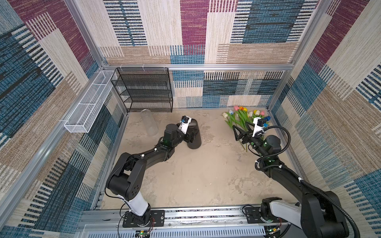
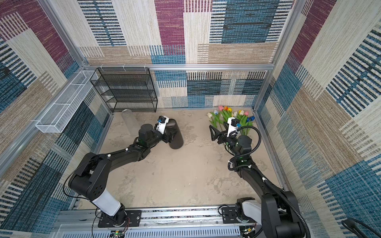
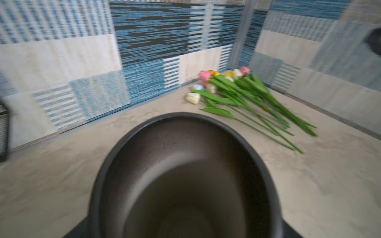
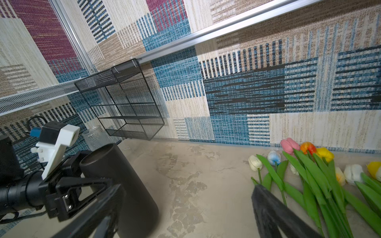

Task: Arrange the flowers into the vase
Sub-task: 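Slide the grey vase toward the table centre with the left gripper, then release it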

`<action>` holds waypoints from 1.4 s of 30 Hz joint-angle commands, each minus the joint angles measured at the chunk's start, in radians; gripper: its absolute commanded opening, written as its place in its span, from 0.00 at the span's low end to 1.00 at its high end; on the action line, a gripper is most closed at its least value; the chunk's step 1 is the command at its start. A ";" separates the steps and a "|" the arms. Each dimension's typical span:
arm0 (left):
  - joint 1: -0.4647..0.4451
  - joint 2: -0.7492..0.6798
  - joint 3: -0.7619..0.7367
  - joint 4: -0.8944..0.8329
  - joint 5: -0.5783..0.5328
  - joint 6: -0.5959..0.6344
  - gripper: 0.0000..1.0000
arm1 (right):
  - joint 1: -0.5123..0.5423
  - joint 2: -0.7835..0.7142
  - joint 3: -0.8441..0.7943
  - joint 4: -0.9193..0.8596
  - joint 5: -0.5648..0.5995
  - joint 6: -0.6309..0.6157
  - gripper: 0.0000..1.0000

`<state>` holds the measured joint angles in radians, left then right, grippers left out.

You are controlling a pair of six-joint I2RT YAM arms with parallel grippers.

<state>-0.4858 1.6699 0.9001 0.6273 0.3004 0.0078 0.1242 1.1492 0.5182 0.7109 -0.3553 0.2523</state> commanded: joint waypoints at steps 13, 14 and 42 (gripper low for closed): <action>-0.183 0.012 0.052 0.010 0.127 0.233 0.32 | -0.001 0.080 0.224 -0.329 0.131 -0.031 0.91; -0.185 0.008 0.054 -0.003 0.127 0.245 0.32 | 0.000 0.092 0.251 -0.369 0.139 -0.037 0.88; -0.117 -0.285 -0.107 0.089 0.149 0.180 0.99 | -0.062 0.390 0.655 -0.837 0.162 -0.094 0.79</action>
<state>-0.6117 1.4475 0.8242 0.6479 0.4149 0.2382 0.0788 1.5024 1.1492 -0.0669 -0.2008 0.1761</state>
